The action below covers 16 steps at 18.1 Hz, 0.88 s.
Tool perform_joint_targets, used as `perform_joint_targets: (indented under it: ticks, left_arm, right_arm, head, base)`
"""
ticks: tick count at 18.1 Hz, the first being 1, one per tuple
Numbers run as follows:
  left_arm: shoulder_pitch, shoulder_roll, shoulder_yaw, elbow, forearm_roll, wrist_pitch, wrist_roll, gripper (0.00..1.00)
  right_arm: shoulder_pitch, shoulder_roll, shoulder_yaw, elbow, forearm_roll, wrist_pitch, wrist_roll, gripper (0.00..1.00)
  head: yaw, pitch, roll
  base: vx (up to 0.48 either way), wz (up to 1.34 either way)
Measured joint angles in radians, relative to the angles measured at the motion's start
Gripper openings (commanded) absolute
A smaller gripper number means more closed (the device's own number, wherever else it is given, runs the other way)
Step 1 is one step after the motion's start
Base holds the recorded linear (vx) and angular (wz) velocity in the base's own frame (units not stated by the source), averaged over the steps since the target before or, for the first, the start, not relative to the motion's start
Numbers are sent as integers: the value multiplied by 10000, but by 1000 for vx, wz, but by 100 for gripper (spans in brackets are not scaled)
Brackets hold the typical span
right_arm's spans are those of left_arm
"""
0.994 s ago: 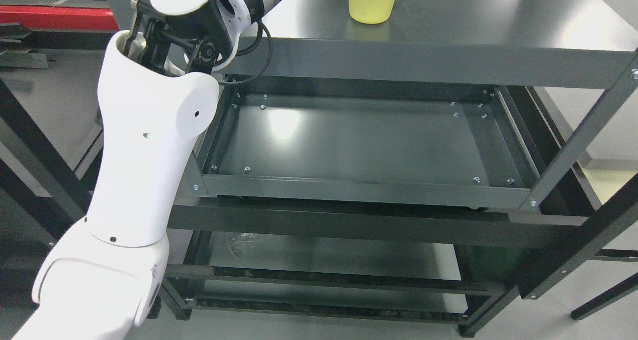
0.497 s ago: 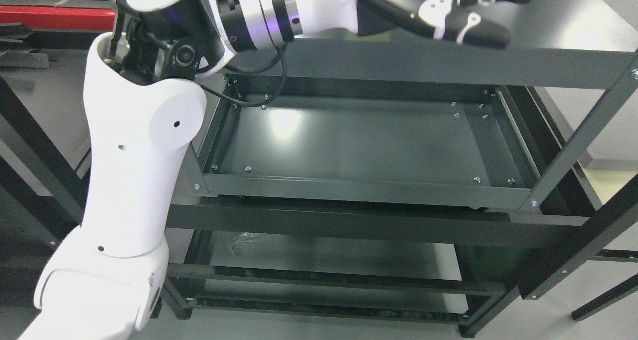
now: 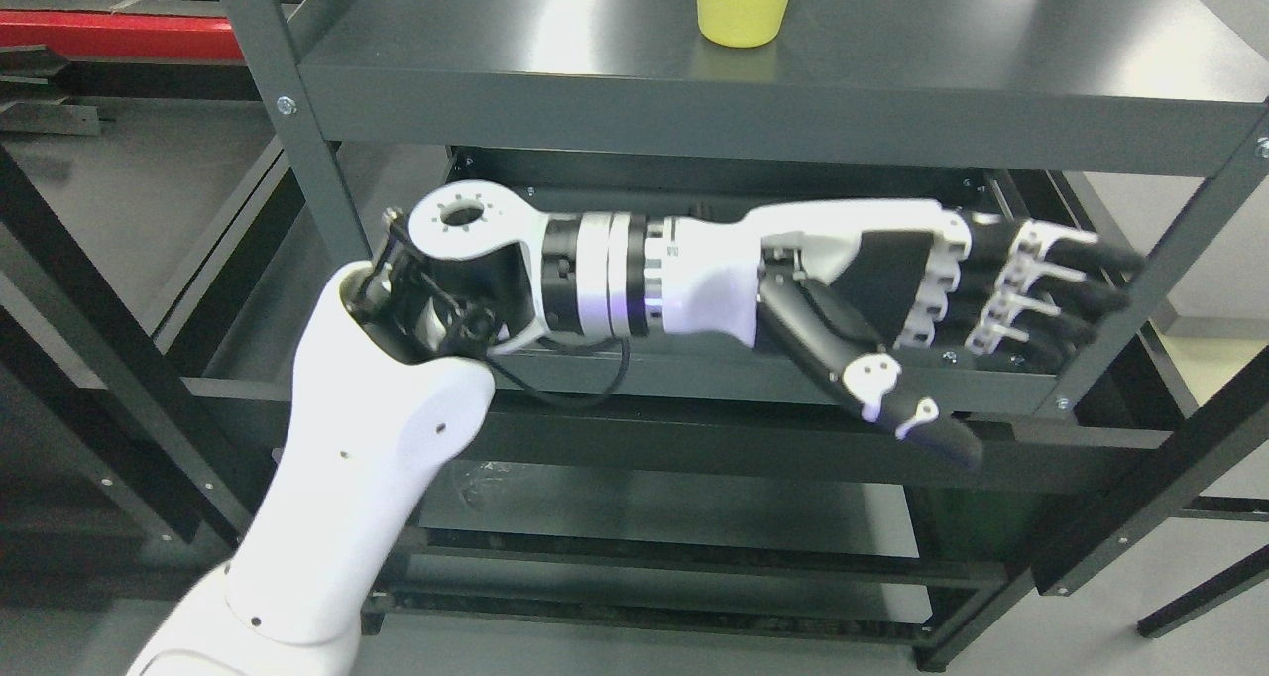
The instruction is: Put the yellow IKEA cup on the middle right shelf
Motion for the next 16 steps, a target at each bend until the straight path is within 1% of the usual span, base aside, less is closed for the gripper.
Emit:
perform_joint_targets:
  ticks: [2, 3, 4, 6, 9, 10, 12, 13, 16]
  left_arm:
    - [749, 1, -350, 52, -698, -642, 557, 99]
    - [1088, 1, -476, 146, -1133, -1224, 1072, 99]
    - [1450, 1, -568, 283, -1638, -1945, 1747, 99]
    - [2149, 1, -582, 608, -2788, -3552, 3586, 99]
    - [2816, 0, -279, 933, -3808, -4796, 5688, 99]
    - [2984, 0, -120, 1019, -4054, -5293, 6129, 99]
    - [3303, 0, 205, 1148, -4495, -6092, 6584, 99]
    - [3439, 0, 354, 1189, -4723, -6296, 6726, 99]
    - [3925, 0, 937, 1220, -5312, -6468, 6945, 99]
  right_arm:
    - [0, 0, 0, 0, 0, 0, 0, 99]
    - [1, 0, 0, 0, 0, 0, 0, 99]
    - [1, 0, 0, 0, 0, 0, 0, 99]
    - [1, 0, 0, 0, 0, 0, 0, 99]
    - [0, 0, 0, 0, 0, 0, 0, 99]
    - [0, 0, 0, 0, 0, 0, 0, 99]
    - [0, 0, 0, 0, 0, 0, 0, 99]
    - [0, 0, 0, 0, 0, 0, 0, 100]
    - [0, 0, 0, 0, 0, 0, 0, 99]
  head:
    - [0, 0, 0]
    - [0, 0, 0]
    - [0, 0, 0]
    - [0, 0, 0]
    - [0, 0, 0]
    - [0, 0, 0]
    - [0, 0, 0]
    - [0, 0, 0]
    - [0, 0, 0]
  base:
    - [0, 0]
    - [0, 0]
    - [0, 0]
    - [0, 0]
    - [0, 0]
    - [0, 0]
    - [0, 0]
    - [0, 0]
    - [6, -19]
